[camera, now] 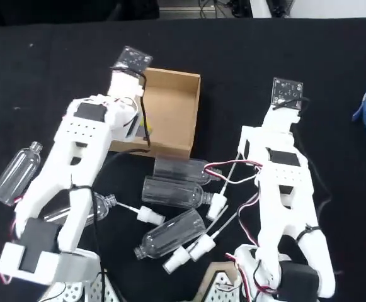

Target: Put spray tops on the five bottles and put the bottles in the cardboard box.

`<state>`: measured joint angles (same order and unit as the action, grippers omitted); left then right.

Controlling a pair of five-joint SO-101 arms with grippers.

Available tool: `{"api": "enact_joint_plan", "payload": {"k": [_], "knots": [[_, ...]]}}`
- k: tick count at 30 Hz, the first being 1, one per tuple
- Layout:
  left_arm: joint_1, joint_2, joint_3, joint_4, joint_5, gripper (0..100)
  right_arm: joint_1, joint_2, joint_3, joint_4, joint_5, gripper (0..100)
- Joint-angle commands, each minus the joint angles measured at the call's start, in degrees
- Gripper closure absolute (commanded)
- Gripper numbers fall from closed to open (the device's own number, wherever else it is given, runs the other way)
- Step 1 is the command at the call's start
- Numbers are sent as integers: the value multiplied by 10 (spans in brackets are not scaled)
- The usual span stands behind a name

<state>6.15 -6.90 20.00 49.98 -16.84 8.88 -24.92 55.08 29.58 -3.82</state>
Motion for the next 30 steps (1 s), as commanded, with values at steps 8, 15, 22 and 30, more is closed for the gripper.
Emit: {"api": "enact_joint_plan", "payload": {"k": [8, 15, 22, 30], "knots": [[-18, 54, -35, -98, -12, 845, -8, -18, -2, -14, -3, 983], [-55, 55, -35, -142, 72, 845, -8, -18, -2, -12, -3, 983], [-41, 57, -35, -145, 63, 845, -8, -18, -2, -12, -3, 983], [-44, 149, -92, -139, 63, 845, -8, -18, -1, -11, -3, 983]]}}
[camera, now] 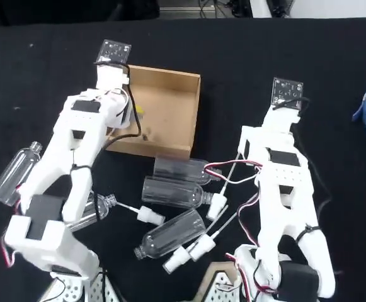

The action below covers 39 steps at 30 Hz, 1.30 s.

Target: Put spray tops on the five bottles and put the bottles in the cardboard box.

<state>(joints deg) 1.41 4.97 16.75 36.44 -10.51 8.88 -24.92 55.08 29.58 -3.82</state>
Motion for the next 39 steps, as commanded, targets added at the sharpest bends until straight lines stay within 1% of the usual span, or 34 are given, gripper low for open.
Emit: {"api": "enact_joint_plan", "payload": {"k": [1, 11, 21, 25, 29, 31, 33, 34, 36, 39], "knots": [[4, 40, -66, -4, 0, 845, -8, -18, -1, -11, -3, 983], [1, 117, -119, -4, 0, 845, -8, -18, -1, -11, -3, 983], [-36, 132, -119, -4, -1, 845, -8, -18, -1, -11, -3, 983], [-29, 132, -116, -4, -40, 845, -8, -18, -1, -11, -3, 983], [-16, 133, -114, -3, -52, 846, -8, -18, -1, -11, -3, 983], [-13, 133, -114, -3, -52, 887, -8, -18, -1, -11, -3, 983], [-11, 133, -114, -3, -52, 971, -8, -18, -1, -11, -3, 983], [-11, 133, -114, -3, -52, 974, -8, -18, -1, -11, -3, 983], [-11, 133, -110, -3, -49, 945, -8, -18, -1, -11, -3, 983], [-11, 127, -102, -3, -49, 973, -8, -18, -1, -11, -3, 983]]}}
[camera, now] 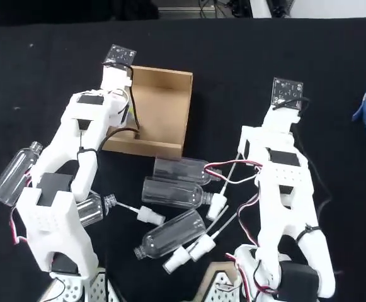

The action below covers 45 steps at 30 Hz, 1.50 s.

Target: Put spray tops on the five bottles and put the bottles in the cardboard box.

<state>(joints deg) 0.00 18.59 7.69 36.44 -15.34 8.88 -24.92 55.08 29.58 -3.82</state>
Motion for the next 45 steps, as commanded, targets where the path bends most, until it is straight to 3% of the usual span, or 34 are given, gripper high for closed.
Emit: {"api": "enact_joint_plan", "payload": {"k": [1, 8, 22, 29, 33, 45], "knots": [[3, -10, -11, -3, 0, 971, -8, -18, -1, -11, -3, 983], [3, -50, -8, -2, 0, 970, -8, -18, -1, -11, -3, 983], [-1, -128, -20, 84, 0, 966, -8, -18, -1, -11, -3, 983], [-1, -62, -111, 178, 0, 852, -8, -18, -1, -11, -3, 983], [-2, -2, -182, 216, -4, 869, -8, -18, -1, -11, -3, 983], [-2, 127, -268, 222, -4, 870, -8, -18, -1, -11, -3, 983]]}}
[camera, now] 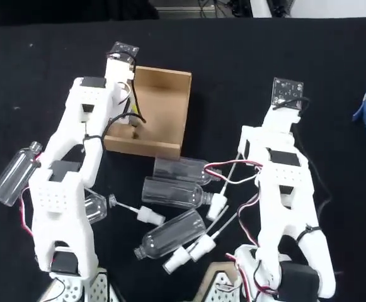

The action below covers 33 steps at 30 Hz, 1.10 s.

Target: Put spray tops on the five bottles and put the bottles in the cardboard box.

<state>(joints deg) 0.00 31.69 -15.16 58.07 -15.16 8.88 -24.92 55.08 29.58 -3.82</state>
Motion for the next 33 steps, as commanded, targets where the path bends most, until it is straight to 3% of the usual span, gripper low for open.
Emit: {"api": "enact_joint_plan", "payload": {"k": [1, 4, 21, 33], "knots": [[-2, -3, -38, 6, -5, 877, -8, -18, -1, -11, -3, 983], [-1, -3, -51, 30, -5, 984, -8, -18, -1, -11, -3, 983], [-2, 4, -134, 99, -5, 970, -8, -18, -1, -11, -3, 983], [-15, 4, -182, 193, -5, 970, -8, -18, -1, -11, -3, 983]]}}
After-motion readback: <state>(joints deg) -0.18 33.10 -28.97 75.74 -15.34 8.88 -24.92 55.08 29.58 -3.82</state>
